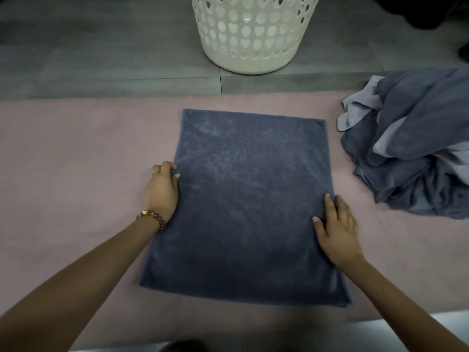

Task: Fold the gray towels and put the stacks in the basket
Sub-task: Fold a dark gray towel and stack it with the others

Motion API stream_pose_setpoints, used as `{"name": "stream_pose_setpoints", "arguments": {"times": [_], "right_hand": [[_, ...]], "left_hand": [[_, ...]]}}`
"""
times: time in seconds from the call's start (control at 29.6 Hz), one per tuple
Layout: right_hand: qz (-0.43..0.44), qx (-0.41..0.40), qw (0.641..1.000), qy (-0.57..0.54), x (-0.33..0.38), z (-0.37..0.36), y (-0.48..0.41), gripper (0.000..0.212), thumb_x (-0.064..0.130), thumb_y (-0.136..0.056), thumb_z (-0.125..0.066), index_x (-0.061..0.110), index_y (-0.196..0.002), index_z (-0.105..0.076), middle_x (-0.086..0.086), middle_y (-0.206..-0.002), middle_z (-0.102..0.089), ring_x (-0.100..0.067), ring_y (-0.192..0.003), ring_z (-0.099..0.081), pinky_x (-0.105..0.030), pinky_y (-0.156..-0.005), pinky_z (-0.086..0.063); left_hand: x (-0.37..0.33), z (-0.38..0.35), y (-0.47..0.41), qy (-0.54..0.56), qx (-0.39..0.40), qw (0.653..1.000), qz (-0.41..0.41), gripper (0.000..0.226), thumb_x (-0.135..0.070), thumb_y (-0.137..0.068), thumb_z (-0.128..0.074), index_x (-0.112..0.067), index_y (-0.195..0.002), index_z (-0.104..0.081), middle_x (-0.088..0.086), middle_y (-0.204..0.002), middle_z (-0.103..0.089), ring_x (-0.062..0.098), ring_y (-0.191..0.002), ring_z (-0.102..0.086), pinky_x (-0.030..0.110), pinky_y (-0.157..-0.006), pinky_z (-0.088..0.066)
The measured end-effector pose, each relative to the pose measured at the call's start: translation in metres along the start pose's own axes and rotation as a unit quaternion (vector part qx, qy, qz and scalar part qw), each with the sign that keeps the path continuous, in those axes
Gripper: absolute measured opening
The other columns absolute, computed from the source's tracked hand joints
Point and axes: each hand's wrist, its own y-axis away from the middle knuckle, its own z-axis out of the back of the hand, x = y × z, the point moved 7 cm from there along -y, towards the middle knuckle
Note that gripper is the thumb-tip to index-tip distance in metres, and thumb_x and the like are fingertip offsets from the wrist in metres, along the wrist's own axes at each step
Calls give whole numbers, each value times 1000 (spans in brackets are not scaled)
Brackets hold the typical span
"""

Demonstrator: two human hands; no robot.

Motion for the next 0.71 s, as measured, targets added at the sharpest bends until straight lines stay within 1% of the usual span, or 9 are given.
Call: {"name": "stream_pose_setpoints", "arguments": {"times": [0.1, 0.2, 0.3, 0.37, 0.41, 0.51, 0.57, 0.64, 0.71], "right_hand": [[34, 1, 999, 7, 11, 0, 5, 84, 65, -77, -7, 25, -151, -5, -8, -159, 0, -27, -145, -2, -38, -116, -1], [92, 16, 994, 52, 18, -7, 16, 75, 63, -82, -5, 30, -148, 3, 2, -157, 9, -21, -146, 3, -34, -116, 6], [140, 20, 983, 117, 10, -17, 31, 69, 64, -89, -2, 30, -149, -3, 1, -156, 1, -23, -145, -6, -34, -114, 7], [125, 15, 983, 133, -2, -17, 40, 69, 63, -91, 0, 28, -150, -8, 1, -156, -4, -26, -144, -14, -38, -114, 2], [104, 10, 986, 131, -9, -16, 42, 70, 63, -90, -1, 27, -150, -6, 3, -156, -3, -25, -145, -13, -40, -114, 1], [55, 4, 993, 104, -16, -14, 46, 77, 61, -85, -3, 22, -151, -6, 1, -159, -3, -25, -146, -7, -44, -116, -1], [48, -7, 996, 76, -10, -11, 49, 77, 58, -86, -7, 17, -151, -11, -6, -158, -10, -28, -145, -10, -44, -116, -3], [103, -10, 991, 81, 4, -8, 56, 69, 54, -92, -14, 17, -150, -16, -8, -157, -15, -27, -144, -13, -43, -115, -4], [202, -1, 973, 115, 18, -11, 70, 60, 49, -98, -13, 20, -150, -18, -5, -155, -22, -24, -142, -16, -41, -115, -5]], "left_hand": [[-5, 4, 6, -25, -5, 1000, -6, 25, -20, -97, -43, -7, -119, -46, 18, -117, -48, 42, -82, -56, 42, -69, -42], [-6, 6, 20, -72, 11, 996, -46, 29, -20, -97, -45, -8, -123, -46, 20, -117, -48, 43, -76, -56, 44, -64, -43], [3, 10, 30, -100, 23, 992, -75, 26, -17, -96, -46, -8, -121, -52, 20, -111, -47, 42, -69, -56, 43, -60, -44], [9, 11, 32, -116, 21, 990, -82, 24, -16, -96, -48, -7, -116, -56, 20, -108, -47, 40, -66, -56, 42, -57, -44], [10, 12, 31, -124, 16, 988, -85, 22, -15, -95, -49, -7, -114, -57, 21, -107, -48, 39, -66, -56, 43, -58, -45], [7, 13, 32, -125, 15, 990, -62, 22, -15, -91, -52, -9, -111, -60, 21, -106, -50, 39, -85, -55, 44, -73, -45], [8, 15, 37, -105, 15, 993, -51, 28, -21, -92, -49, -10, -115, -60, 22, -116, -49, 40, -103, -51, 45, -86, -40], [6, 14, 54, -137, 35, 983, -116, 40, -32, -92, -41, -14, -124, -58, 23, -131, -44, 38, -120, -42, 44, -97, -30], [3, 4, 86, -193, 94, 947, -240, 48, -41, -96, -31, -17, -133, -50, 17, -145, -38, 31, -132, -32, 43, -101, -23]]}}
